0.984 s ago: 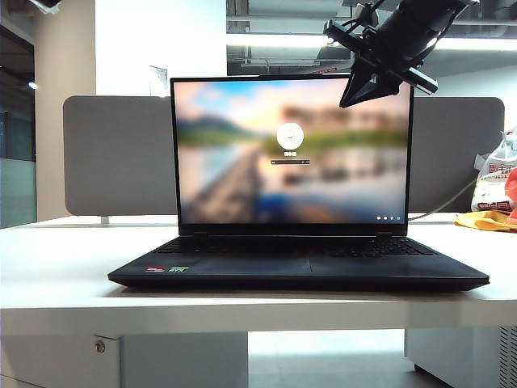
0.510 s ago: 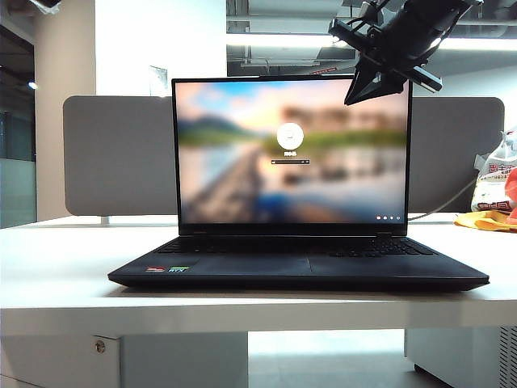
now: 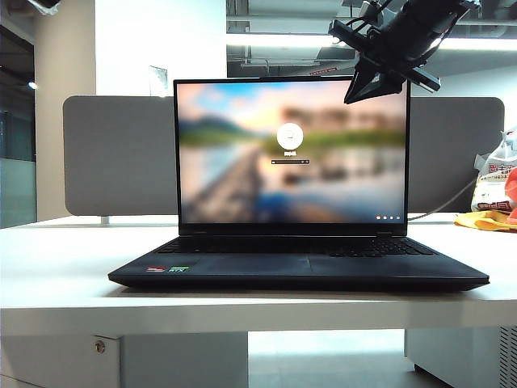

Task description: Open the lid of the laptop and use the keypad to enter the password "123".

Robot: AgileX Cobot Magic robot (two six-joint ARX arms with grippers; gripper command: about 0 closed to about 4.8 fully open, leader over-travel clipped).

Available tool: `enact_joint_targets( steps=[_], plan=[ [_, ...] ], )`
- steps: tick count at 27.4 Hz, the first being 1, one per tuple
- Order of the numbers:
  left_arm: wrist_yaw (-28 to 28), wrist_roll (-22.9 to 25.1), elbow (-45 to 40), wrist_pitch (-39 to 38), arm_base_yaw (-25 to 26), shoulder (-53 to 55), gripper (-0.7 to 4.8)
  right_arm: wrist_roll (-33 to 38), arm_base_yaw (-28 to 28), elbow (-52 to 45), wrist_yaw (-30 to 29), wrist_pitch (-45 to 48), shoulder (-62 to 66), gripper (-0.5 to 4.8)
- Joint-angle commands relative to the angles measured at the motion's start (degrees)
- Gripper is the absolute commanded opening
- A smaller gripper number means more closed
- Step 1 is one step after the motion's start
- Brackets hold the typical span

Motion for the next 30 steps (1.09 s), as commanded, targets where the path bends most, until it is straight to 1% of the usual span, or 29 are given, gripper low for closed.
enact_joint_targets(
  steps=[1, 6, 15, 20, 23, 27, 30],
  plan=[
    [-0.6, 0.0, 0.2, 0.5, -0.1, -0.1, -0.05, -0.3, -0.3, 0.4, 1.6, 3.5, 0.0, -0.06],
    [-0.6, 0.0, 0.2, 0.5, -0.1, -0.1, -0.05, -0.3, -0.8, 0.7, 1.6, 4.2, 0.3, -0.06],
    [-0.8, 0.0, 0.2, 0.5, -0.1, -0.1, -0.05, -0.3, -1.1, 6.1, 0.6, 0.8, 3.1, -0.06],
    [-0.8, 0.0, 0.2, 0.5, -0.1, 0.0, -0.05, -0.3, -1.1, 6.7, 0.1, 0.3, 3.3, -0.06],
    [-0.8, 0.0, 0.2, 0.5, -0.1, 0.0, -0.05, -0.3, -1.1, 6.7, -0.2, -2.3, 3.3, -0.06],
    [-1.1, 0.0, 0.2, 0.5, -0.1, 0.1, -0.05, -1.1, -1.0, 6.7, -3.0, -6.8, 3.2, -0.06],
    [-1.9, 0.0, 0.2, 0.5, -0.1, 0.1, -0.05, -1.5, -0.2, 6.7, -3.6, -9.8, 2.8, -0.06]
  ],
)
